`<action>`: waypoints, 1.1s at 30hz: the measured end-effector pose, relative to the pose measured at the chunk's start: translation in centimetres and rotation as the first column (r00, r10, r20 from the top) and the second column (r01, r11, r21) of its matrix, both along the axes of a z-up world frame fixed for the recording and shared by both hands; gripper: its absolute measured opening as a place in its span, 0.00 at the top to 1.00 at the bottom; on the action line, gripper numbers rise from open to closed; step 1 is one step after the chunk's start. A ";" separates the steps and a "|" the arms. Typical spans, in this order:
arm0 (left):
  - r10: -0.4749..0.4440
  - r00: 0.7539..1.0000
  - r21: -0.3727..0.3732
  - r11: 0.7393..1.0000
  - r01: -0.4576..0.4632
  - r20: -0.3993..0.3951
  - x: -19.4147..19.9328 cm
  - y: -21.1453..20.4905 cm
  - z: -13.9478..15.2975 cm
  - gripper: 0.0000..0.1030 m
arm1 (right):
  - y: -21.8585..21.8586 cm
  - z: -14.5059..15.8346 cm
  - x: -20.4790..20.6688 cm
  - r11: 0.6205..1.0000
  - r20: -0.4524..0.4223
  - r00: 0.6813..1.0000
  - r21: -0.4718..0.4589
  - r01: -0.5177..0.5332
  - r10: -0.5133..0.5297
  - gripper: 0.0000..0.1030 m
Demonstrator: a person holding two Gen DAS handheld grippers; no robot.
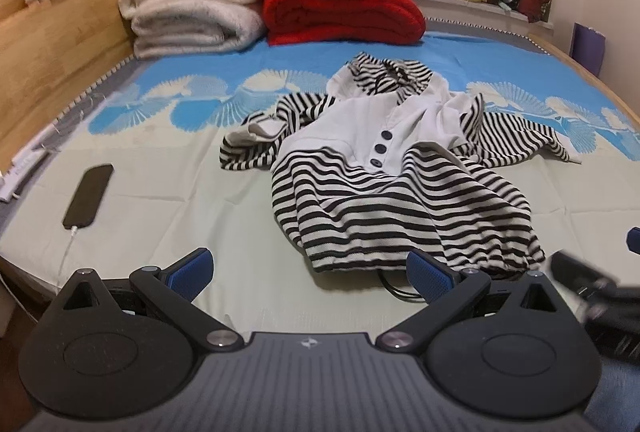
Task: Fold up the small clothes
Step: 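Grasp the white cuff of a striped sleeve with the left gripper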
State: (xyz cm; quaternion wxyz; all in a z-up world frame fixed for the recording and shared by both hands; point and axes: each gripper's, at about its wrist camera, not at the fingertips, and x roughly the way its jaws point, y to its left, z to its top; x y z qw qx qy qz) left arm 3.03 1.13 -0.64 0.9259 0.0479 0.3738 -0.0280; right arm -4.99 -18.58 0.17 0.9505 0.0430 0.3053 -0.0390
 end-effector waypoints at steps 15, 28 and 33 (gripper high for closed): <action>0.345 0.938 0.008 0.938 -0.346 0.043 24.5 9.0 -5.8 0.00 | -32.8 -11.8 24.6 0.568 -0.281 0.758 0.524 0.635 -0.589 0.02; 0.372 0.925 0.054 0.925 -0.376 0.073 31.3 9.5 -9.5 0.00 | -43.0 -12.6 35.6 0.501 -0.099 0.495 -0.044 0.864 -0.863 0.94; 0.251 0.968 0.063 0.966 -0.252 0.022 33.6 8.3 -11.1 0.00 | -47.8 -16.1 34.3 0.488 -0.204 0.466 -0.069 0.870 -0.861 0.91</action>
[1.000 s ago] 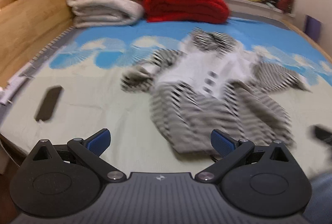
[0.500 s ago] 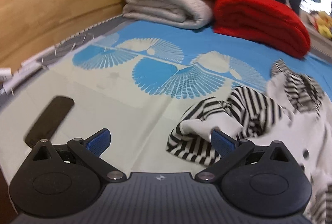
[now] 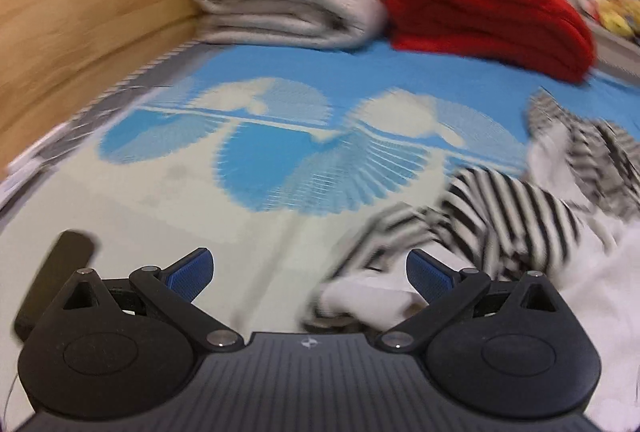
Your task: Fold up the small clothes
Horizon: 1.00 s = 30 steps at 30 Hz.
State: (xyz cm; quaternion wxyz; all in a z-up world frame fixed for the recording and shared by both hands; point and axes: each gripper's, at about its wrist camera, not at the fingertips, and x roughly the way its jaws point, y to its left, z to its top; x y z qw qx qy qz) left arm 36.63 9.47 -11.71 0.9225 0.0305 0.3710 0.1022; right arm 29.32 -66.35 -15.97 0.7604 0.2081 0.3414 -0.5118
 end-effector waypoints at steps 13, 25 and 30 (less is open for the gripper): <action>-0.241 0.969 -0.113 0.966 0.234 -0.049 4.7 2.8 -0.1 0.78 | 20.0 3.7 -7.4 0.866 0.245 0.859 0.117 -0.487 0.450 0.31; 0.226 0.974 -0.391 0.894 -0.218 -0.025 15.6 22.1 1.2 0.75 | 29.8 6.2 -6.5 0.706 0.145 0.695 -0.035 -0.708 0.704 0.31; 0.471 0.878 -0.156 0.864 -0.480 -0.089 15.9 26.9 -1.6 0.79 | 30.6 5.0 -7.4 0.693 0.087 0.690 -0.021 -0.720 0.719 0.31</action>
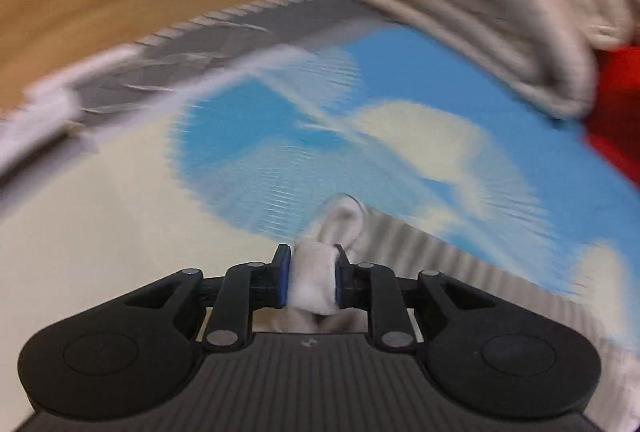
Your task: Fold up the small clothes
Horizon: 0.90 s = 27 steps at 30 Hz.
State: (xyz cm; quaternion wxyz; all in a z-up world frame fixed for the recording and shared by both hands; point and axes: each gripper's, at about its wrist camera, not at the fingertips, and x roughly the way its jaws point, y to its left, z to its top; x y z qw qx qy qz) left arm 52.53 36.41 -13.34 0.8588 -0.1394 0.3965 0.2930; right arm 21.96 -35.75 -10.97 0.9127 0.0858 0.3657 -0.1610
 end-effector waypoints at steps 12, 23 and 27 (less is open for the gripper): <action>-0.003 0.995 -0.228 0.973 0.024 0.095 -4.5 1.0 2.0 0.11 | -1.6 0.2 -2.9 0.984 0.007 0.999 0.173 0.035 -0.036 0.28; -0.660 0.741 -0.109 0.751 0.651 -0.124 -25.2 -23.6 5.3 0.04 | 6.2 2.1 -15.2 0.921 0.013 0.929 0.130 -0.368 0.370 0.14; -0.691 0.705 -0.218 0.721 0.658 -0.160 -32.5 -27.1 3.2 0.00 | 9.7 0.6 -16.8 0.840 -0.075 0.837 0.059 -0.540 0.543 0.06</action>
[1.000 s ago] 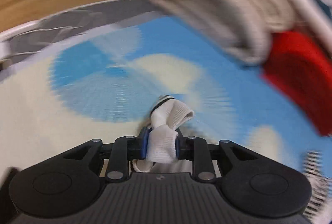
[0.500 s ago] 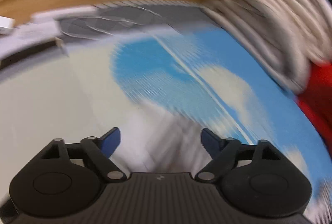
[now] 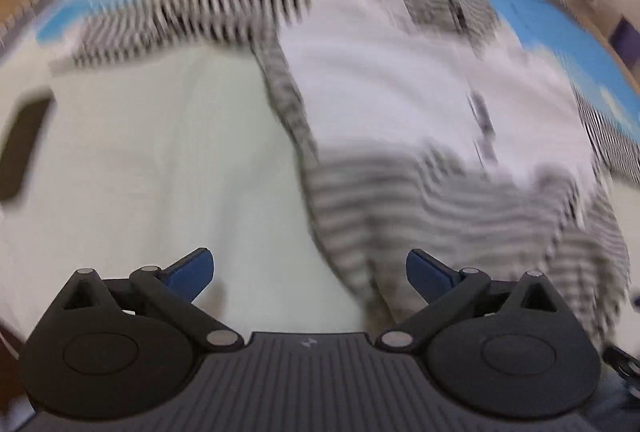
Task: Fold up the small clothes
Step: 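Grasp the striped hem with the right gripper while the left gripper grasps the hem too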
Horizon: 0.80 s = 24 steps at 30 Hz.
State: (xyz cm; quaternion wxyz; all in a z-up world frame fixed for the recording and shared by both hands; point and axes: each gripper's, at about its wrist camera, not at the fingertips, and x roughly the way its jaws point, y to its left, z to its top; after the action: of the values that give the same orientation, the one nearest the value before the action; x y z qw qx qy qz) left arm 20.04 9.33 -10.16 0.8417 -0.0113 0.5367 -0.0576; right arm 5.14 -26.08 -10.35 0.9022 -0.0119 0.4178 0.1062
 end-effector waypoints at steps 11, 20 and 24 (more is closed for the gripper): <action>-0.215 0.952 -0.068 0.977 0.204 -0.217 -2.6 -7.4 -3.0 0.01 | -0.5 1.5 5.3 1.000 0.021 0.999 -0.013 -0.028 0.028 0.87; 0.026 1.000 -0.071 0.997 -0.027 -0.013 11.1 -10.5 1.4 0.01 | -12.4 0.7 13.4 0.843 -0.007 0.910 0.375 0.386 -0.414 0.88; 0.014 1.000 -0.034 0.999 -0.014 0.002 13.7 -12.7 1.3 0.01 | -14.2 -1.4 15.9 0.792 -0.108 0.867 0.364 0.490 -0.487 0.88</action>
State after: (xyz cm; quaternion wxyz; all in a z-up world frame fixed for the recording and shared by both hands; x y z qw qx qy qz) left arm 33.77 -3.35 -8.90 0.8424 -0.0294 0.5346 -0.0609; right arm 21.06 -40.29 -11.75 0.8820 0.2715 0.3818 -0.0516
